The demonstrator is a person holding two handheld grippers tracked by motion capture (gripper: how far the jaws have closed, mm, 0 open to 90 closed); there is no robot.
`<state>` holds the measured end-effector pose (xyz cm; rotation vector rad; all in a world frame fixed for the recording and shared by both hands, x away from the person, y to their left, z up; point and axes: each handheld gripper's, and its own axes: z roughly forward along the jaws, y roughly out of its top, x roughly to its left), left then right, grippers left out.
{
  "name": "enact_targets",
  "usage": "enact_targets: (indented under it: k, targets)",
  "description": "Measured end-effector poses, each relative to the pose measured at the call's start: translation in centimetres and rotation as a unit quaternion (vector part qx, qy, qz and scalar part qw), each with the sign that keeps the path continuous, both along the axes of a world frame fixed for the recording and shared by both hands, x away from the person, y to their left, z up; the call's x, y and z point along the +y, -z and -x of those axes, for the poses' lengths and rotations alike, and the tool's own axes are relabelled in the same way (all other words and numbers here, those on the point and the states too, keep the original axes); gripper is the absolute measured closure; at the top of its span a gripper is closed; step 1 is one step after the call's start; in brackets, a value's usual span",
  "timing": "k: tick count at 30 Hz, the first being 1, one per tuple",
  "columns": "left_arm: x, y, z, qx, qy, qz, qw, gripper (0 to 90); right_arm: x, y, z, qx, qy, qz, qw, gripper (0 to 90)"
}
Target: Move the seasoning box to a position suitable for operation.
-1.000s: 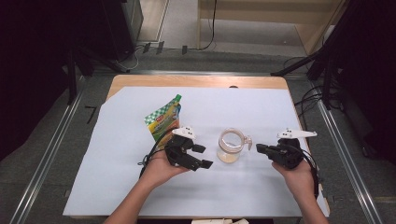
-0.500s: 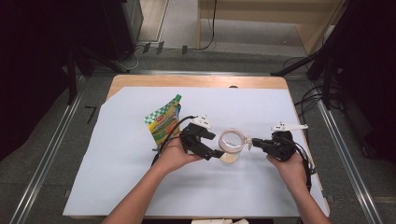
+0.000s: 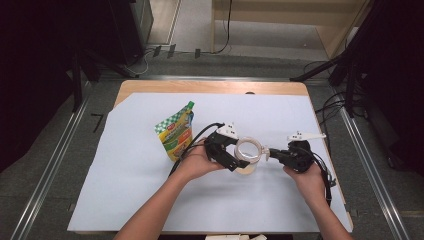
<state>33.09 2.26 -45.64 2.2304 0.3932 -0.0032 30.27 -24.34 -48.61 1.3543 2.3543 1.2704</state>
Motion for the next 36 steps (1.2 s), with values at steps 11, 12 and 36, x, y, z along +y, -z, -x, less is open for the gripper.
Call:
enact_targets:
  k: [11,12,36]
  targets:
    - [-0.8,-0.3,-0.1,-0.02,0.009,-0.012,0.9997,11.3,0.1,0.1,0.0,0.002,0.004,-0.001,1.0,90.0]
    - [-0.9,-0.4,-0.1,-0.019,0.007,-0.015,0.9997,11.3,0.1,0.1,0.0,0.002,0.004,0.0,1.0,90.0]
    - [-1.1,-1.3,0.1,-0.028,0.007,-0.028,0.9992,12.6,0.2,0.0,0.0,-0.001,0.008,0.002,1.0,90.0]
